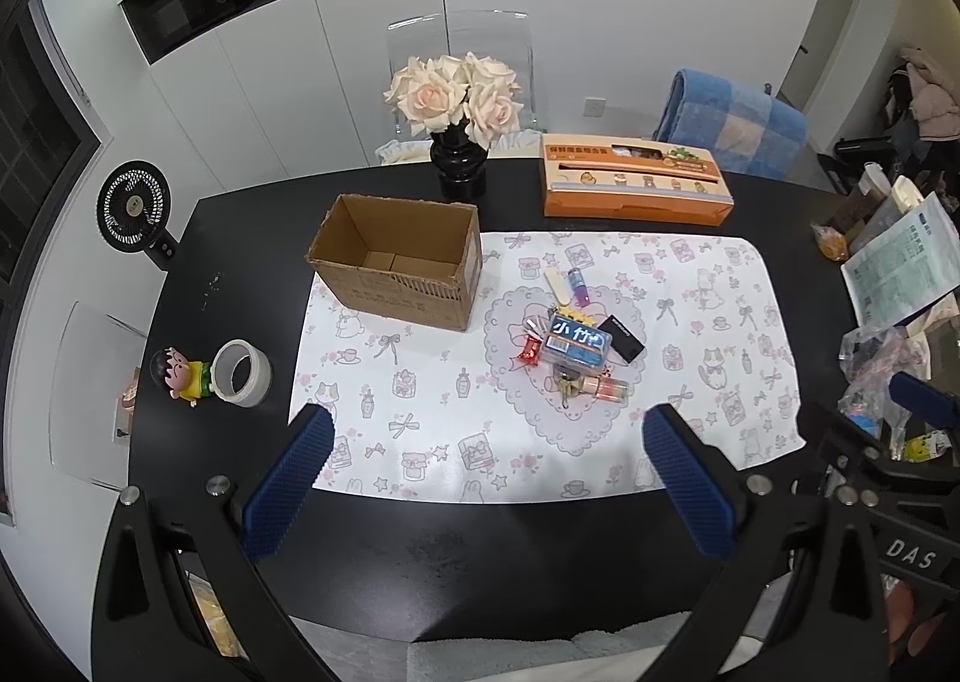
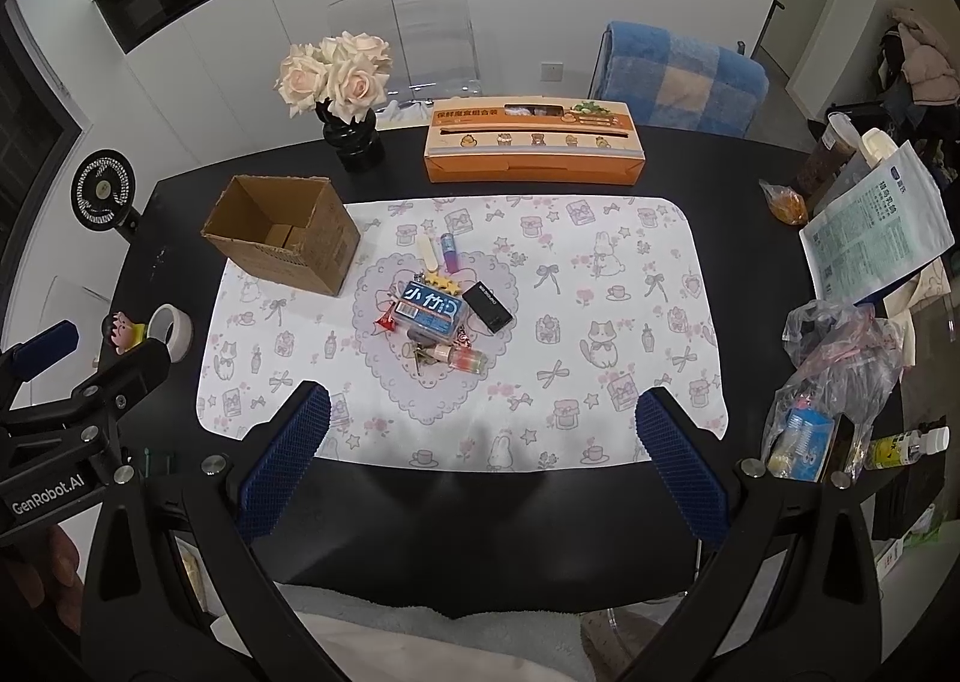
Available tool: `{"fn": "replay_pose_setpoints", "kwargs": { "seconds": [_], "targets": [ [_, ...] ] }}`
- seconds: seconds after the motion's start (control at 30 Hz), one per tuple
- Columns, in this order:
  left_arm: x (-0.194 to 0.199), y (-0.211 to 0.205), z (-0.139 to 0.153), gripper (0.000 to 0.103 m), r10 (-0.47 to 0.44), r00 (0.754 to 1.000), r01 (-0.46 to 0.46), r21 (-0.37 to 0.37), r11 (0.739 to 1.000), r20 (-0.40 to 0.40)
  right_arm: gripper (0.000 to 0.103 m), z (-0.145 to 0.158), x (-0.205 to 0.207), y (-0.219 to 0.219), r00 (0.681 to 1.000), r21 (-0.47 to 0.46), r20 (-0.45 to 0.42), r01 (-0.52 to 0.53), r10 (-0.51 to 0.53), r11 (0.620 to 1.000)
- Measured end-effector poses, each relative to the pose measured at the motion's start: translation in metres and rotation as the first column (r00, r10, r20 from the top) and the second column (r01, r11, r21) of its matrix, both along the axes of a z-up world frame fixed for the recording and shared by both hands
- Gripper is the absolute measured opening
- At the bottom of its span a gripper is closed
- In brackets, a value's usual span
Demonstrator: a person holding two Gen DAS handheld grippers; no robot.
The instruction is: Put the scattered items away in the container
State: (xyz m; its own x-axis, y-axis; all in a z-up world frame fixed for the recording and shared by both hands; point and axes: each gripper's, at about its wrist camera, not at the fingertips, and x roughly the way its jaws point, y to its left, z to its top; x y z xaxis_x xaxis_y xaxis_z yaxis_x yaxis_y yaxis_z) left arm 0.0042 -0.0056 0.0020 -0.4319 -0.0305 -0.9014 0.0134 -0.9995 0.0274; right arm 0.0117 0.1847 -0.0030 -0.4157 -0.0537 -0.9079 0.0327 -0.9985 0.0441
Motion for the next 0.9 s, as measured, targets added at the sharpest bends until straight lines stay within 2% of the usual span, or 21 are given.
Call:
{"fn": "replay_pose_setpoints", "kwargs": {
  "seconds": [0.9],
  "targets": [
    [-0.0065, 0.0002, -0.0018, 0.103, -0.005, 1.000, 0.005, -0.007, 1.000, 0.007, 0.103, -0.0049, -0.0032, -0.0012, 1.000, 0.008, 0.013, -0.010, 0.010, 1.000]
  ]
}}
